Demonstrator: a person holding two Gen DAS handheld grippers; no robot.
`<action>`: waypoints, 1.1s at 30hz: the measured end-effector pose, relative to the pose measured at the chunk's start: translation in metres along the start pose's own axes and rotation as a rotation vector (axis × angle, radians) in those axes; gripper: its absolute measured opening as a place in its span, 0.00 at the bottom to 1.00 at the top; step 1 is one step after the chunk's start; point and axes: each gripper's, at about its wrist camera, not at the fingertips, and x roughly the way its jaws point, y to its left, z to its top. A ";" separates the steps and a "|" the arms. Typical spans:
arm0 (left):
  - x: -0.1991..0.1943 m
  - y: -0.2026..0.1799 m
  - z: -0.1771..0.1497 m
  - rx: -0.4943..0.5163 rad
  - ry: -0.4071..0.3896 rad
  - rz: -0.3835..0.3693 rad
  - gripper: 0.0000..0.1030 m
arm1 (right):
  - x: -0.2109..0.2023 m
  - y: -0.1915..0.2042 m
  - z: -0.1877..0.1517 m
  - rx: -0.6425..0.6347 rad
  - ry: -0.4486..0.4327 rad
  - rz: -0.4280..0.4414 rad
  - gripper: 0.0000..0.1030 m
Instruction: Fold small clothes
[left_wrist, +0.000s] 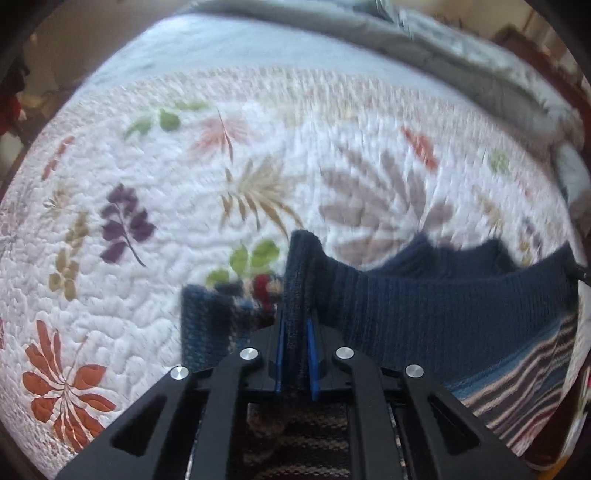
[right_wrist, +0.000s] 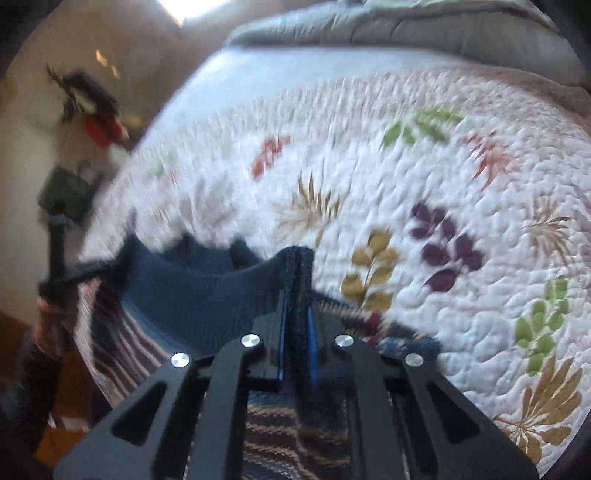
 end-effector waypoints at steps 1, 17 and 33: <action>-0.004 0.002 0.001 -0.013 -0.026 -0.012 0.10 | -0.004 -0.004 0.001 0.011 -0.015 0.001 0.08; -0.018 0.010 -0.027 0.037 0.027 0.065 0.48 | 0.012 -0.018 -0.035 0.079 0.037 -0.161 0.38; -0.096 0.032 -0.226 0.085 0.055 0.201 0.55 | -0.026 0.111 -0.181 -0.007 0.076 -0.100 0.54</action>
